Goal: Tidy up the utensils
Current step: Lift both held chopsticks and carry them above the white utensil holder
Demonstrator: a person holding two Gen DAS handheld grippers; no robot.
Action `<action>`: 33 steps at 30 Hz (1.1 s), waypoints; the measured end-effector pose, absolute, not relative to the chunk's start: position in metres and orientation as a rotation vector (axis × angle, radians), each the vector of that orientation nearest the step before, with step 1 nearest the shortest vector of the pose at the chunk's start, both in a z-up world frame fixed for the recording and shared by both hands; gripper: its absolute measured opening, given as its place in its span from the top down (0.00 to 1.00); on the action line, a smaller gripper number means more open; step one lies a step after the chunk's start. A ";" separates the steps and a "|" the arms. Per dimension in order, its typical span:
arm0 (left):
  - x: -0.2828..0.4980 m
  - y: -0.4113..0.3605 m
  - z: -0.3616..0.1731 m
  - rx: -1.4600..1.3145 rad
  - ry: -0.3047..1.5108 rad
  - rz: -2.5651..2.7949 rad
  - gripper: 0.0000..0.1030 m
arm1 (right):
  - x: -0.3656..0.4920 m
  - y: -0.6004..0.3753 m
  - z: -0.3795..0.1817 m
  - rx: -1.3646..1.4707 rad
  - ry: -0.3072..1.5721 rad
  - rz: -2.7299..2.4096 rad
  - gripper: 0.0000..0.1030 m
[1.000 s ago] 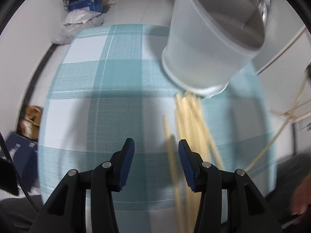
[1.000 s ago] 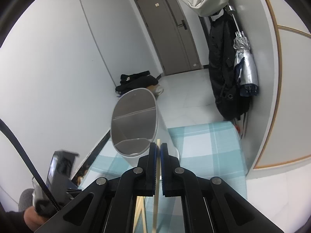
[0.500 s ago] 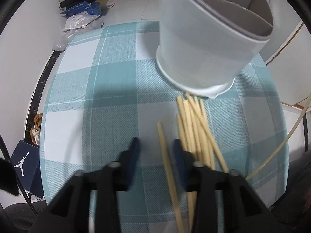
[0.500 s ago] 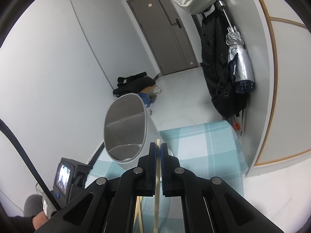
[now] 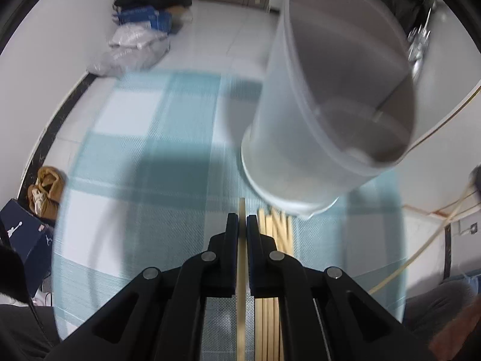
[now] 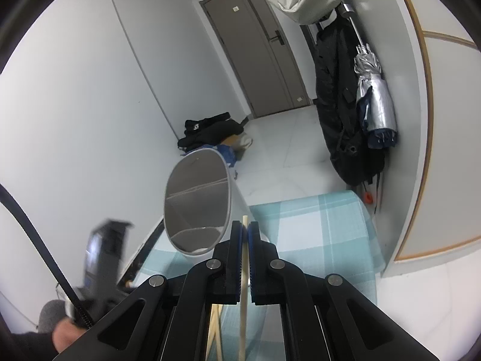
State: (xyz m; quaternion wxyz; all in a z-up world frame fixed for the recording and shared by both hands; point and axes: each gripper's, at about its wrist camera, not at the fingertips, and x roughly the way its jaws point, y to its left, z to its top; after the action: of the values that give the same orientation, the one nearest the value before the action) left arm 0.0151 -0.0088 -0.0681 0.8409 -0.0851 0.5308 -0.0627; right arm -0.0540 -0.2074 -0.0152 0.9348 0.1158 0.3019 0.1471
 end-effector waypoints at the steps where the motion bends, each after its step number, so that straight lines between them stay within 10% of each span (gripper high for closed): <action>1: 0.012 -0.006 -0.060 -0.191 1.100 -0.141 0.98 | -0.056 -0.205 -0.015 0.233 0.617 0.303 0.97; 11: -0.042 0.004 0.017 -0.218 0.801 -0.200 0.98 | -0.079 -0.175 -0.001 0.114 0.544 0.343 0.97; 33: -0.001 0.003 0.084 -0.274 0.743 -0.393 0.98 | -0.060 -0.147 0.065 0.023 0.455 0.436 0.97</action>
State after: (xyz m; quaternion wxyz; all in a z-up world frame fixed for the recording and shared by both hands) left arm -0.0014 0.0025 0.0835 0.9040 -0.1326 0.3594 -0.1900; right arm -0.0604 -0.1470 0.0649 0.9507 0.0115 0.2237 0.2146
